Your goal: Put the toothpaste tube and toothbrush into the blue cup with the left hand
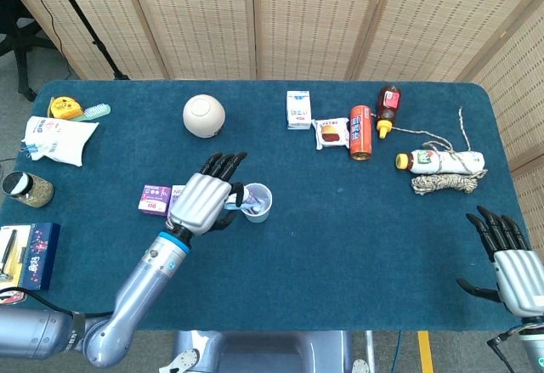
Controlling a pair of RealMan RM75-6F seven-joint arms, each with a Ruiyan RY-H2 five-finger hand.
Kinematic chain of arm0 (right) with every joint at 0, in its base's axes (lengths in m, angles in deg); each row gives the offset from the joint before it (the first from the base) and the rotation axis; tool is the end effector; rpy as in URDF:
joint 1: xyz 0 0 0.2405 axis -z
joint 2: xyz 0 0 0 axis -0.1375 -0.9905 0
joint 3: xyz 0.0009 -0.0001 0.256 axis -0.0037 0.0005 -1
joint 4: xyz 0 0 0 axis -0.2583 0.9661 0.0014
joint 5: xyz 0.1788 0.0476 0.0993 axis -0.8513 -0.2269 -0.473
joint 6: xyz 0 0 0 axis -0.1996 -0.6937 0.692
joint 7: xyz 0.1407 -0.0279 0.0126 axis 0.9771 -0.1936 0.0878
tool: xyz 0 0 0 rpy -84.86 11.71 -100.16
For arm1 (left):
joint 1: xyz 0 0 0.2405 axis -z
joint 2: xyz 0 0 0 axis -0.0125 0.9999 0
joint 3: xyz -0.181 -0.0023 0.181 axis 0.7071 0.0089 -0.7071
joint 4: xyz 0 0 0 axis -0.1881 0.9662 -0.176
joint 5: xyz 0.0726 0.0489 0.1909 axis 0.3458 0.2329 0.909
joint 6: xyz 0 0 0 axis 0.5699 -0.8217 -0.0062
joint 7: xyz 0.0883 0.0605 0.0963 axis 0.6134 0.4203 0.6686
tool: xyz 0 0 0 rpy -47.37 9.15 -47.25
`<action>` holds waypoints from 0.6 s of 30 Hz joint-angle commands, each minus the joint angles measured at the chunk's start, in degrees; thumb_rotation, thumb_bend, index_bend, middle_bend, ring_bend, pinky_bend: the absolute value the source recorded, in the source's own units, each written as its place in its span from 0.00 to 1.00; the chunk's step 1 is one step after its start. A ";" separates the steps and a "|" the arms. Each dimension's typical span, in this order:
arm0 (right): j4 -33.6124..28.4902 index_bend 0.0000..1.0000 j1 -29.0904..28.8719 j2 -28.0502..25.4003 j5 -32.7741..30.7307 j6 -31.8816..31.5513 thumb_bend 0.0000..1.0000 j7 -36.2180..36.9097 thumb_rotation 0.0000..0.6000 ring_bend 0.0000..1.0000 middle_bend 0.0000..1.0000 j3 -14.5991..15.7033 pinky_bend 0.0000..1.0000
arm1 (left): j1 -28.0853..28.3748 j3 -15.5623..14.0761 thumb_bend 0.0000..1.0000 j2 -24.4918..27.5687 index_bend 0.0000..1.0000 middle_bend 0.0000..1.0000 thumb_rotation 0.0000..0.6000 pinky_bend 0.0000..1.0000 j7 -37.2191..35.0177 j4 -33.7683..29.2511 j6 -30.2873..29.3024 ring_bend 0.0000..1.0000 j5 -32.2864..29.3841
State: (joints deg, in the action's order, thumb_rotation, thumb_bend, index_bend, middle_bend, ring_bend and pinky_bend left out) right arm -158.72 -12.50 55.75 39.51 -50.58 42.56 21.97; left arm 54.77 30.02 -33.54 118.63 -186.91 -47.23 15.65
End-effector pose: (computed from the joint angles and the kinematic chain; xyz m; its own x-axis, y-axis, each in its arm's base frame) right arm -0.2967 -0.1711 0.1870 0.3318 -0.0561 0.9417 -0.9410 -0.0896 0.3263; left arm -0.0213 0.3024 0.0481 0.3639 0.2308 0.9024 0.8750 -0.4169 -0.2462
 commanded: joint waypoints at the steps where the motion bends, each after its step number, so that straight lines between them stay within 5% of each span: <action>1: 0.07 0.00 -0.14 0.07 -0.29 0.32 0.00 -0.03 1.00 0.00 0.00 -0.06 0.00 | 1.28 0.24 0.37 -2.44 0.51 0.00 1.00 0.00 -0.03 2.53 0.31 0.00 -1.68; 6: -0.08 0.00 -0.17 0.18 0.13 0.33 0.00 -0.49 1.00 0.00 0.00 0.11 0.00 | 1.51 0.08 0.36 -2.29 0.02 0.00 1.00 0.00 0.05 1.14 -0.18 0.00 -2.44; 14: -0.34 0.00 -0.20 0.18 0.35 0.42 0.00 -0.79 1.00 0.00 0.00 0.28 0.00 | -2.03 0.43 0.35 3.97 0.00 0.00 1.00 0.00 -3.22 -5.87 -3.85 0.00 5.25; 18: -0.62 0.00 -0.15 0.00 0.33 0.13 0.00 -0.49 1.00 0.00 0.00 0.15 0.00 | -8.42 -3.87 0.26 11.74 0.00 0.00 1.00 0.00 -3.95 -9.82 -8.82 0.00 14.55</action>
State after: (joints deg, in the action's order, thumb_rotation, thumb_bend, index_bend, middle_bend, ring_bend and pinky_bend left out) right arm -159.34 -12.65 55.76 39.84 -50.45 42.06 22.12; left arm 50.89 29.01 -27.02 115.61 -193.60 -52.23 24.37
